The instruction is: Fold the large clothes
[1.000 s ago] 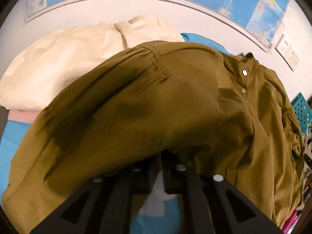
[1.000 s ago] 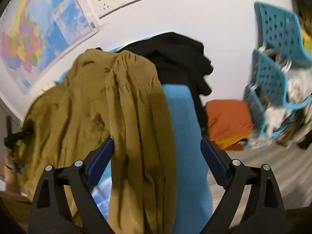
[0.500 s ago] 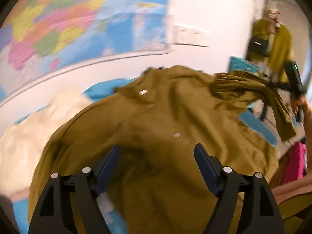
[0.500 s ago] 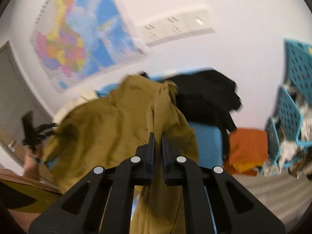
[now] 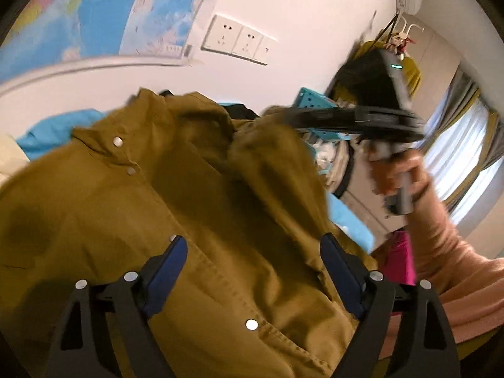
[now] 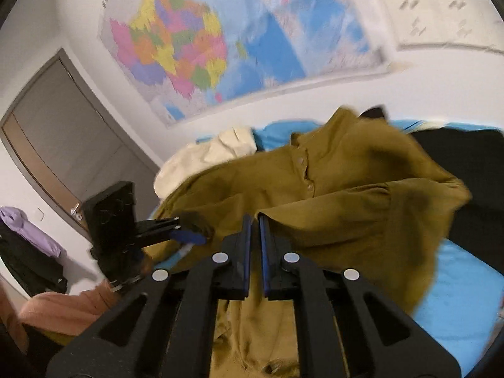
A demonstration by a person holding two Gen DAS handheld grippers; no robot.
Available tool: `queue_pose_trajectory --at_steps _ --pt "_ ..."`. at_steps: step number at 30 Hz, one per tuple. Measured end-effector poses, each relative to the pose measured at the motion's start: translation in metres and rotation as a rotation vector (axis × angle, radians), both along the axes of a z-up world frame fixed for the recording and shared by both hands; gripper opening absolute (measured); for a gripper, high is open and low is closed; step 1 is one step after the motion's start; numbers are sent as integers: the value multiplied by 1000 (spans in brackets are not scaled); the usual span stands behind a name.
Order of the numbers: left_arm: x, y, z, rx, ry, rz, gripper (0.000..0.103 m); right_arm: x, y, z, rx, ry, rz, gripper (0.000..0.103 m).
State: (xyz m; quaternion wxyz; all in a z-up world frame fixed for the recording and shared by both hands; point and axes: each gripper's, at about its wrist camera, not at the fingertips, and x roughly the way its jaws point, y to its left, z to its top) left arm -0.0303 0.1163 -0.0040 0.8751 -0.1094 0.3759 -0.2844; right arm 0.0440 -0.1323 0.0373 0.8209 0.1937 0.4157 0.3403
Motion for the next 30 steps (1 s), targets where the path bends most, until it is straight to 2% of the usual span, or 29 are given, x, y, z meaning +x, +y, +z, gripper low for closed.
queue_pose_trajectory --at_steps 1,3,5,6,9,11,12,14,16,18,19,20,21,22,23,24,26,30 --pt "-1 -2 -2 7 6 0 85 9 7 -10 4 23 -3 6" --pt "-2 -8 -6 26 22 -3 85 18 13 -22 -24 45 -20 24" --pt "-2 -12 -9 20 44 -24 88 14 8 -21 -31 5 -23 42" --pt "-3 -14 -11 16 52 -32 91 9 -1 -19 -50 -30 -64 49" --pt "1 -30 -21 6 88 -73 94 -6 -44 -24 -19 -66 -167 60" --pt "10 -43 -30 9 119 -93 96 -12 -68 -37 -72 -62 -253 64" --pt "17 -51 -37 20 148 -100 96 -15 -83 -51 -122 -37 -308 71" --pt "32 -62 -50 19 203 -101 96 -15 -102 -79 -101 50 -342 76" --pt "47 -67 -63 -15 254 -86 88 -13 -110 -108 -110 124 -353 77" --pt "56 -69 -68 -10 277 -97 48 -10 -112 -133 -83 173 -340 77" --pt "60 -69 -73 -1 317 -111 39 -9 -111 -140 -58 182 -336 77" --pt "61 -66 -74 8 333 -107 18 -7 -111 -145 -36 186 -322 72" --pt "61 -63 -72 15 331 -105 12 -3 -109 -149 -3 180 -292 63" --pt "59 -54 -65 18 311 -105 10 -2 -110 -149 29 180 -276 44" --pt "56 -45 -56 23 287 -95 8 0 -112 -148 42 176 -265 20" --pt "53 -35 -45 37 259 -80 8 0 -116 -142 52 149 -260 6" --pt "48 -16 -22 80 204 -47 8 -4 -130 -126 113 104 -272 5" --pt "51 26 14 233 144 50 9 -18 -160 -92 102 12 -336 4"
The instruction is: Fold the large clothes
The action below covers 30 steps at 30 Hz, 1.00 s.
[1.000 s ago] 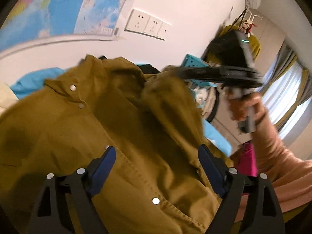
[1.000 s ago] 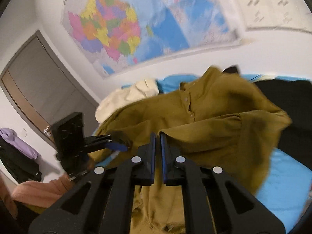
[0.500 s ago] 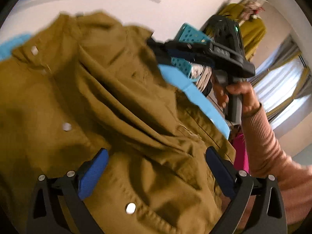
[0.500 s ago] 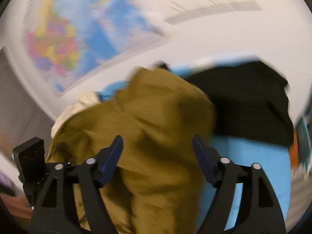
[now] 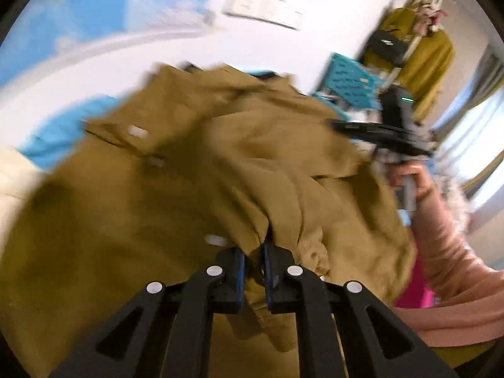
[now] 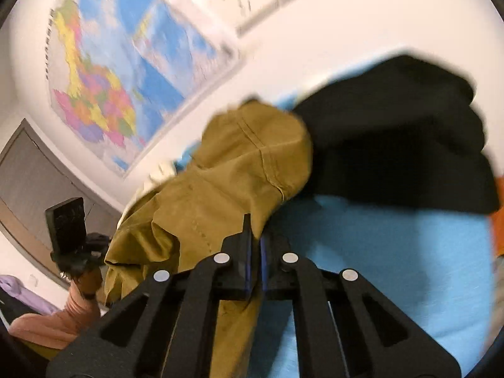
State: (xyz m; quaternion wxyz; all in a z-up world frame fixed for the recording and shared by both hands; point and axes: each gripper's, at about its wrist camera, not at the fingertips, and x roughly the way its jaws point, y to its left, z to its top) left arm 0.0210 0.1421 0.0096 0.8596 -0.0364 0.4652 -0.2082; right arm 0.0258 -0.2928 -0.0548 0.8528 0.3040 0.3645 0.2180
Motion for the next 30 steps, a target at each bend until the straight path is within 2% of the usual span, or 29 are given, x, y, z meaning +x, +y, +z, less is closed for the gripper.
queue_pose_trajectory --at_steps 2,4,5,6,7,9,10,11,12,13,15,16,17,18,19,20,22,25,28,29,30 --pt "9 18 4 125 -9 68 13 -1 -15 1 -24 13 -46 4" --pt "20 32 -3 230 7 129 26 2 -17 -12 -46 64 -68 4" --pt "22 36 -7 241 21 137 43 4 -14 -21 -61 96 -71 4" --pt "24 40 -11 233 36 138 55 8 -15 -28 -61 120 -78 4" --pt "23 44 -16 216 48 134 59 8 -17 -37 -45 142 -85 4" --pt "17 46 -23 179 67 108 81 6 -18 -43 -32 161 -105 12" --pt "13 47 -24 147 72 89 85 4 -19 -43 -34 159 -115 12" --pt "6 43 -27 118 76 63 87 2 -18 -40 -44 152 -120 18" --pt "3 44 -28 121 71 51 87 -1 -17 -33 -73 135 -134 30" --pt "-4 43 -30 130 63 31 88 -2 -16 -27 -93 117 -143 34" --pt "-11 30 -38 133 70 0 88 -11 -10 -8 -146 50 -148 36" --pt "-9 22 -43 160 75 -7 84 -9 -4 -1 -162 24 -146 36" --pt "-8 15 -48 222 68 -10 64 -9 6 9 -180 -11 -134 36" --pt "-6 10 -50 254 75 -11 36 -11 19 20 -206 -56 -103 36" --pt "0 9 -54 263 88 -1 31 -11 29 26 -218 -82 -80 36" --pt "7 12 -52 239 104 11 26 -10 42 31 -223 -109 -38 36" --pt "17 20 -35 204 59 38 18 -5 69 35 -240 -133 58 36" --pt "27 40 -7 153 19 75 16 13 101 27 -298 -114 125 36" --pt "45 57 3 221 18 136 19 41 115 2 -352 -13 137 36" --pt "50 61 0 238 36 152 23 51 117 -8 -361 20 140 36" --pt "56 65 -7 266 65 174 32 57 117 -15 -355 45 135 34"
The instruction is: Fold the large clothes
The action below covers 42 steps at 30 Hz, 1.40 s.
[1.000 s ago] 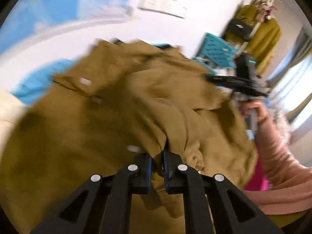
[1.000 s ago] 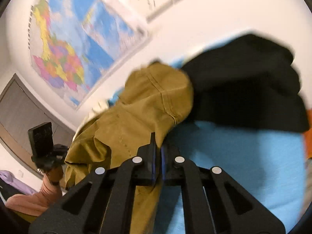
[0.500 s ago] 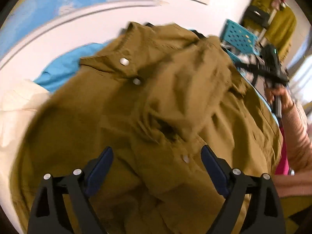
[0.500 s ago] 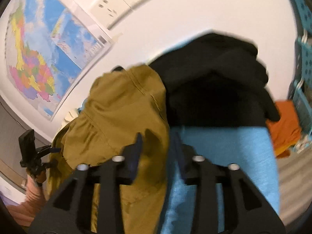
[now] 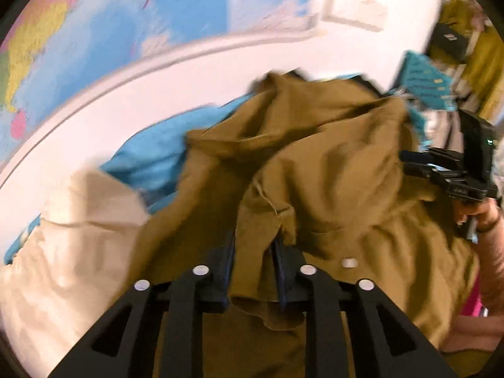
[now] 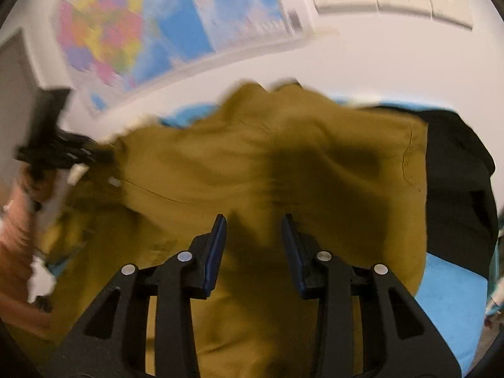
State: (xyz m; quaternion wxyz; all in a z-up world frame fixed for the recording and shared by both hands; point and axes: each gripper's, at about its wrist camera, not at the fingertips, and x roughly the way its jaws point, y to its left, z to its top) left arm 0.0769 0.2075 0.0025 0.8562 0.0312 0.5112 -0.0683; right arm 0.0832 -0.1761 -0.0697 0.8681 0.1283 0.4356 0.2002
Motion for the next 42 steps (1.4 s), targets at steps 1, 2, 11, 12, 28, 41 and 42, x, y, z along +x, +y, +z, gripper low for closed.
queue_pose_trajectory --at_steps 1,2,11,12,28,41,42 --pt "10 7 -12 41 34 43 36 8 -4 -10 3 32 -29 33" --pt "14 11 -19 80 56 62 42 13 -7 -17 11 60 -45 31" --pt "11 11 -33 100 21 64 68 -2 -1 16 -11 -20 -30 41" --pt "9 8 -34 134 23 51 68 -4 3 23 -6 -39 -17 41" --pt "-125 71 30 120 -219 235 82 68 138 -25 -1 110 194 31" --pt "-248 148 -30 175 -78 375 86 -11 189 40 58 -58 371 58" --pt "-255 154 -36 174 -58 378 87 -15 196 39 74 -55 391 58"
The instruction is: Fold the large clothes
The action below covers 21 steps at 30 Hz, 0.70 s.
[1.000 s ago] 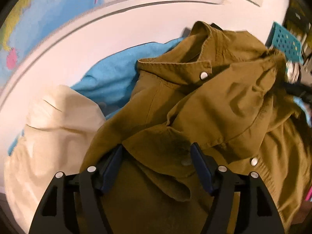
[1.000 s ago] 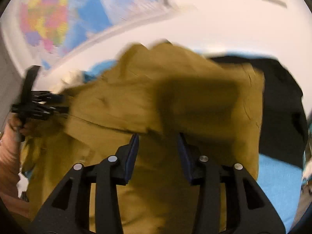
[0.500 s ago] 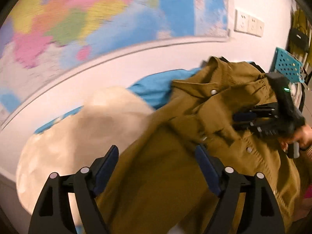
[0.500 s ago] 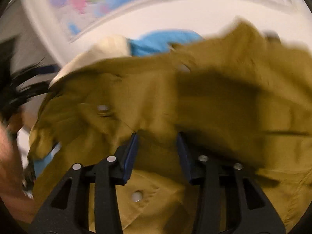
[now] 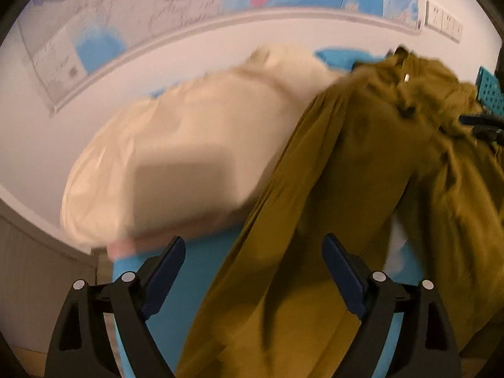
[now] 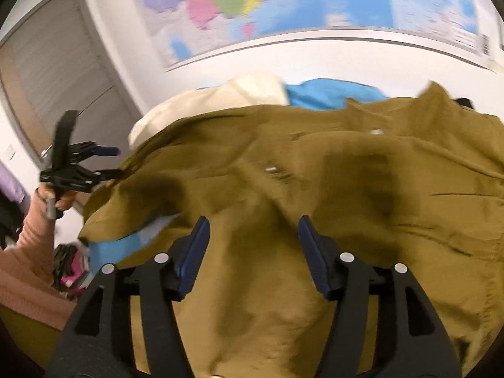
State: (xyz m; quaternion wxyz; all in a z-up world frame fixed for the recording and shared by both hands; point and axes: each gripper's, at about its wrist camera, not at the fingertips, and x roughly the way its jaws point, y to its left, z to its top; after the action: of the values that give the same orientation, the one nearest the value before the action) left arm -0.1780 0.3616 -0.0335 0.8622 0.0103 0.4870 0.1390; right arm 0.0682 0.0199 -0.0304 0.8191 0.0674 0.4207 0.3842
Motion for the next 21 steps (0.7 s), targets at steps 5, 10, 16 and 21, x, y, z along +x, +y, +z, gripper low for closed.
queue_pose_trajectory --at_steps 5,10,16,21 --pt "-15 28 -40 -86 104 22 60 -8 19 -7 19 30 27 58" --pt "-18 19 -14 -234 59 -69 7 -18 30 0 23 20 44 58" --pt "-24 -38 76 -333 -113 -288 6 -48 48 27 106 -63 137 59" --pt "4 -96 103 -373 -164 -436 6 -72 72 35 227 -68 238 67"
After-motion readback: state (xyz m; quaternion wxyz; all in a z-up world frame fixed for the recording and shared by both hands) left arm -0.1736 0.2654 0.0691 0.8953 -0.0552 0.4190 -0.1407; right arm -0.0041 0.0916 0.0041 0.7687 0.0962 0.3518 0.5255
